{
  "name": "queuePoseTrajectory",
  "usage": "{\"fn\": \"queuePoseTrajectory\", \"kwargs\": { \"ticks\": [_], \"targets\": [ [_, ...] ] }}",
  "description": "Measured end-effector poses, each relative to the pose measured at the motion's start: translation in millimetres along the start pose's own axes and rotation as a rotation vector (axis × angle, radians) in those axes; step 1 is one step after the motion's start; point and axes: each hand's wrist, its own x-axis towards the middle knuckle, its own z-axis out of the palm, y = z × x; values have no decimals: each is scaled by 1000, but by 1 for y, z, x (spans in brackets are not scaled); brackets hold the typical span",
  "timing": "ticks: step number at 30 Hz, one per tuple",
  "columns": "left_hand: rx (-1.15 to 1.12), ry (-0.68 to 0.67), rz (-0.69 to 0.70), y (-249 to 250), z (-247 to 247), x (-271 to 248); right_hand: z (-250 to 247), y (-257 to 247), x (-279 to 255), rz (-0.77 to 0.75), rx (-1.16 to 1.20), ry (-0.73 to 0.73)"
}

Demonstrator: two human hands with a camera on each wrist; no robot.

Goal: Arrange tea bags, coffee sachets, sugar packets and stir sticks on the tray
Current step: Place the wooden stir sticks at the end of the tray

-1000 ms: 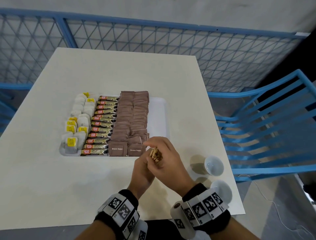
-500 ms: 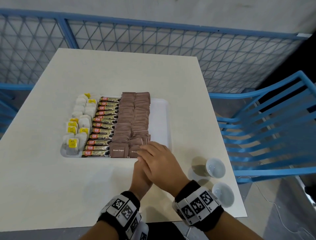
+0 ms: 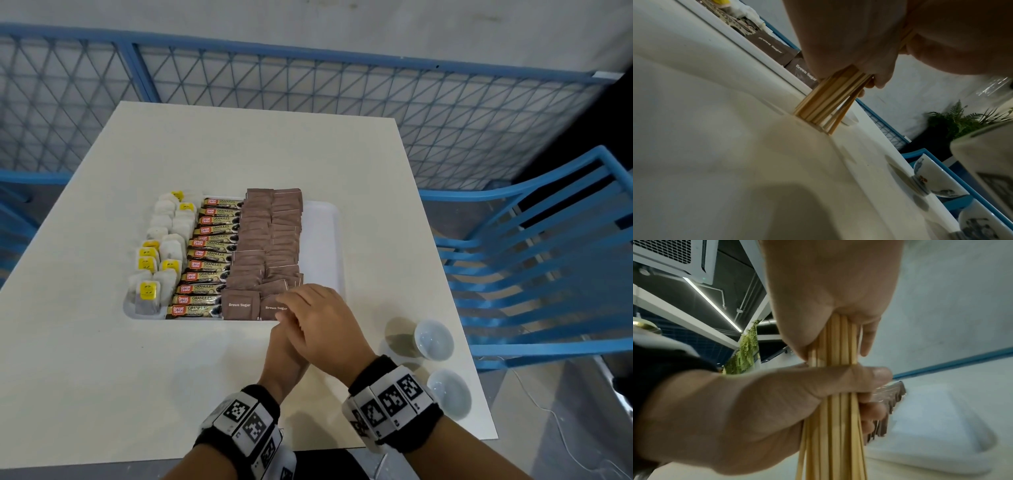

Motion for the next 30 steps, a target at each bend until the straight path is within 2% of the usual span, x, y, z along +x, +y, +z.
{"fn": "queuePoseTrajectory", "kwargs": {
  "ticks": [2,4,6,8,9,12,15,18,25,30],
  "targets": [
    [-71,11,29,2,-4,3,-7,1,0,88,174,-39],
    [-243,-10,-77,10,-4,7,-16,2,-3,262,421,-43],
    [-354,-16,-105,10,-9,10,-20,4,-7,431,598,-45],
    [-308,-2,-14,21,-14,8,-20,5,-11,541,729,-83],
    [-239,-51,23,24,-15,7,-18,5,-12,567,805,-96],
    [-53,-98,85,31,-6,5,-16,2,-13,609,977,-58],
    [12,-8,120,38,4,4,-19,-3,-12,634,1083,31],
    [49,26,92,45,1,6,-23,-8,-11,661,1074,113],
    [215,-74,184,54,-13,-2,-28,-15,-8,632,1068,156],
    [262,-168,140,66,-20,-1,-35,-19,-3,633,1107,153]
  ]
}}
